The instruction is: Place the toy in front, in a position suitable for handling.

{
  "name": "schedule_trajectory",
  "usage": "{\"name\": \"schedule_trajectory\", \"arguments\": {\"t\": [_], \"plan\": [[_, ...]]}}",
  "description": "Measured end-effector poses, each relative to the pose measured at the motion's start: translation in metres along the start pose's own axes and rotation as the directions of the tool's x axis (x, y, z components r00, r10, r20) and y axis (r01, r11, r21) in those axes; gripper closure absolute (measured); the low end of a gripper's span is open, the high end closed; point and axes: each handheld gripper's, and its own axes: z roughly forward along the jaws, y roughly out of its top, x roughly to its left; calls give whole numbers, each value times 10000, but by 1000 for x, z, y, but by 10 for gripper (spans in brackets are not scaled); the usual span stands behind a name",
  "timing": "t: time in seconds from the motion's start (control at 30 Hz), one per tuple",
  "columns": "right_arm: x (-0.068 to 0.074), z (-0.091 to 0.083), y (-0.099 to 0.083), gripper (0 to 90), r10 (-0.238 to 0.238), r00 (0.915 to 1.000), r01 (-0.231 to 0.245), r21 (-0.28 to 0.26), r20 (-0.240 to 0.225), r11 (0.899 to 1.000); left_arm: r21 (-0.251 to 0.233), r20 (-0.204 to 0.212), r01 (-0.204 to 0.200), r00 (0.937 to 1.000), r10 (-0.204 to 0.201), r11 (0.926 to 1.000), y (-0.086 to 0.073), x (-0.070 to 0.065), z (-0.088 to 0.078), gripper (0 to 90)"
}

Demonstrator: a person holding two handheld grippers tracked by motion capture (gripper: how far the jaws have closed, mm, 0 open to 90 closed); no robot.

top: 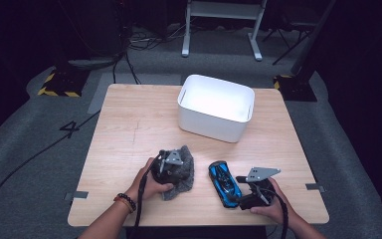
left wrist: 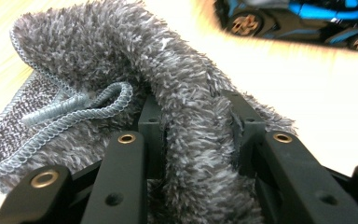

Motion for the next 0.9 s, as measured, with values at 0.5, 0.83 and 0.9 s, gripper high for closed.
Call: {"name": "schedule_trajectory", "arguments": {"t": [0.5, 0.83, 0.9], "plan": [[-1, 40, 22, 15, 440, 9969, -530, 1464, 645, 9878, -13, 45, 76, 10000, -76, 10000, -7, 4, -5, 610], [-16, 54, 42, 110, -440, 9990, 432, 1707, 9, 9844, 11, -93, 40, 9999, -40, 10000, -8, 3, -11, 603], [-20, 57, 47, 113, -924, 9951, 973, 1771, -357, 9794, -4, -158, 121, 9998, -121, 9999, -8, 4, -12, 601]]}}
